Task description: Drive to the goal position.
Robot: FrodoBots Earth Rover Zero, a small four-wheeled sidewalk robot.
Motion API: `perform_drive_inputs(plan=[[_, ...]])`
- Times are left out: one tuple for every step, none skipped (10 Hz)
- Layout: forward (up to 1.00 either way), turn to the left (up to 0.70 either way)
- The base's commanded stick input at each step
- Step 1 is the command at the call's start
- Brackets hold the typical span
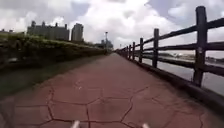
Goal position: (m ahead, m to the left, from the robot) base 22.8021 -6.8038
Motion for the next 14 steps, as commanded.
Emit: perform_drive_inputs(plan=[[0.85,-0.23],[0.85,-0.23],[0.85,-0.23],[0.85,-0.07],[0.85,0.09],[0.85,0.11],[0.85,0.11],[0.85,0.11],[0.85,0.11],[0.85,0.11],[0.85,0.11],[0.85,0.11],[0.85,0.06],[0.85,-0.23]])
